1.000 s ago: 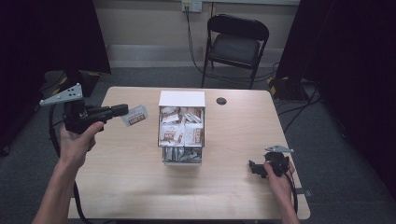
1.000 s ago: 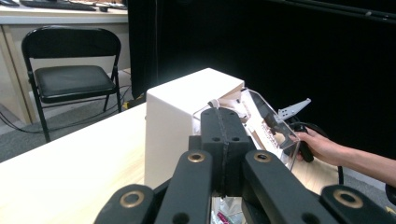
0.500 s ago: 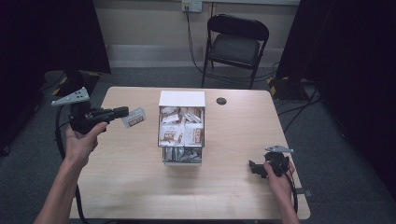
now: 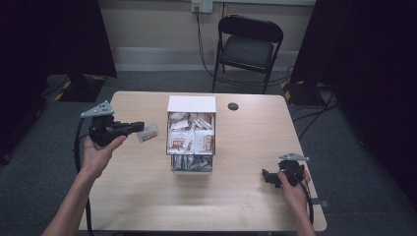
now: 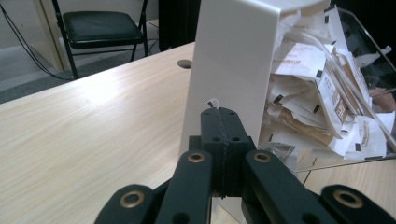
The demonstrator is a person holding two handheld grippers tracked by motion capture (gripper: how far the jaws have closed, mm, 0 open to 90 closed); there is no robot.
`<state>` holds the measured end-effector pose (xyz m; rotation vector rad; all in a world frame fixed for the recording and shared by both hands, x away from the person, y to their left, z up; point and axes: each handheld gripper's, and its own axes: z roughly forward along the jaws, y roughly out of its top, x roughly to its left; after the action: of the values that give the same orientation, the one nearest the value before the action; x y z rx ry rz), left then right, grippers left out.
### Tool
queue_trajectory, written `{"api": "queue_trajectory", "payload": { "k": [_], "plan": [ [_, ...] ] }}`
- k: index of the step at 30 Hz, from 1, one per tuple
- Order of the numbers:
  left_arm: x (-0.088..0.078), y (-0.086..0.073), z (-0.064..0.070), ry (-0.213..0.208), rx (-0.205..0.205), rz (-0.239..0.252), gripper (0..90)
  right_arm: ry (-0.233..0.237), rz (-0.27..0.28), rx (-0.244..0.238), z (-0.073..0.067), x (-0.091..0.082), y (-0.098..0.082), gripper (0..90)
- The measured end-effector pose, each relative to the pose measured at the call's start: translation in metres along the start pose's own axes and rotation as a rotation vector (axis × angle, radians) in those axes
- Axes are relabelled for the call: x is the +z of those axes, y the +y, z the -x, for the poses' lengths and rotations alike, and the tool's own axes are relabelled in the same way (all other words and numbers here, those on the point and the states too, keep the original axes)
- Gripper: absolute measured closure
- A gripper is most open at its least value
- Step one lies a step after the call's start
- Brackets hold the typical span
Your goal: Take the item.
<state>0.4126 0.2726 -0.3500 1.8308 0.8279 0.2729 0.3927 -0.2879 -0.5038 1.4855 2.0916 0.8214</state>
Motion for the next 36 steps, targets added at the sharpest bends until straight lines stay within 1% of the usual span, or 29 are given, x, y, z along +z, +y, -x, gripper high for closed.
{"api": "queue_trajectory", "payload": {
  "k": [1,3,4,5,6,7,8,9,11,13,20,21,22,23,25,27,29,30,31,32,33,34,35,36],
  "plan": [
    [0.002,-0.002,-0.001,-0.008,-0.002,-0.004,90.0,0.0,0.0,0.0,0.0,0.0,0.0,0.0],
    [0.01,-0.009,-0.003,0.005,-0.018,-0.035,90.0,0.0,0.0,0.0,0.0,0.0,0.0,0.0],
    [0.01,-0.009,-0.003,0.005,-0.018,-0.035,90.0,0.0,0.0,0.0,0.0,0.0,0.0,0.0],
    [0.013,-0.011,-0.005,0.007,-0.029,-0.042,90.0,0.0,0.0,0.0,0.0,0.0,0.0,0.0],
    [0.015,-0.013,-0.006,-0.001,-0.041,-0.045,90.0,0.0,0.0,0.0,0.0,0.0,0.0,0.0],
    [0.02,-0.017,-0.008,0.005,-0.046,-0.062,90.0,0.0,0.0,0.0,0.0,0.0,0.0,0.0],
    [0.02,-0.017,-0.008,0.005,-0.046,-0.062,90.0,0.0,0.0,0.0,0.0,0.0,0.0,0.0],
    [0.024,-0.02,-0.008,0.023,-0.036,-0.085,90.0,0.0,0.0,0.0,0.0,0.0,0.0,0.0],
    [0.026,-0.022,-0.008,0.023,-0.035,-0.085,90.0,0.0,0.0,0.0,0.0,0.0,0.0,0.0],
    [0.032,-0.025,-0.009,0.023,-0.032,-0.1,90.0,0.0,0.0,0.0,0.0,0.0,0.0,0.0],
    [0.037,-0.032,-0.011,0.024,-0.04,-0.104,90.0,0.0,0.0,0.0,0.0,0.0,0.0,0.0],
    [0.041,-0.035,-0.012,0.028,-0.039,-0.116,90.0,0.0,0.0,0.0,0.0,0.0,0.0,0.0],
    [0.041,-0.035,-0.012,0.028,-0.039,-0.116,90.0,0.0,0.0,0.0,0.0,0.0,0.0,0.0],
    [0.044,-0.04,-0.015,0.018,-0.058,-0.112,90.0,0.0,0.0,0.0,0.0,0.0,0.0,0.0],
    [0.047,-0.042,-0.016,0.024,-0.057,-0.119,90.0,0.0,0.0,0.0,0.0,0.0,0.0,0.0],
    [0.053,-0.048,-0.019,0.025,-0.068,-0.134,90.0,0.0,0.0,0.0,0.0,0.0,0.0,0.0],
    [0.055,-0.05,-0.021,0.026,-0.07,-0.143,90.0,0.0,0.0,0.0,0.0,0.0,0.0,0.0],
    [0.057,-0.052,-0.021,0.026,-0.079,-0.147,90.0,0.0,0.0,0.0,0.0,0.0,0.0,0.0],
    [0.058,-0.053,-0.022,0.033,-0.08,-0.145,90.0,0.0,0.0,0.0,0.0,0.0,0.0,0.0],
    [0.059,-0.055,-0.022,0.03,-0.088,-0.136,90.0,0.0,0.0,0.0,0.0,0.0,0.0,0.0],
    [0.063,-0.059,-0.022,0.02,-0.098,-0.146,90.0,0.0,0.0,0.0,0.0,0.0,0.0,0.0],
    [0.063,-0.059,-0.022,0.02,-0.098,-0.146,90.0,0.0,0.0,0.0,0.0,0.0,0.0,0.0],
    [0.066,-0.061,-0.022,0.028,-0.09,-0.161,90.0,0.001,0.0,0.0,0.0,0.0,0.0,0.0],
    [0.068,-0.063,-0.022,0.027,-0.083,-0.17,90.0,0.001,0.0,0.0,0.0,0.0,0.0,0.0]
  ]
}}
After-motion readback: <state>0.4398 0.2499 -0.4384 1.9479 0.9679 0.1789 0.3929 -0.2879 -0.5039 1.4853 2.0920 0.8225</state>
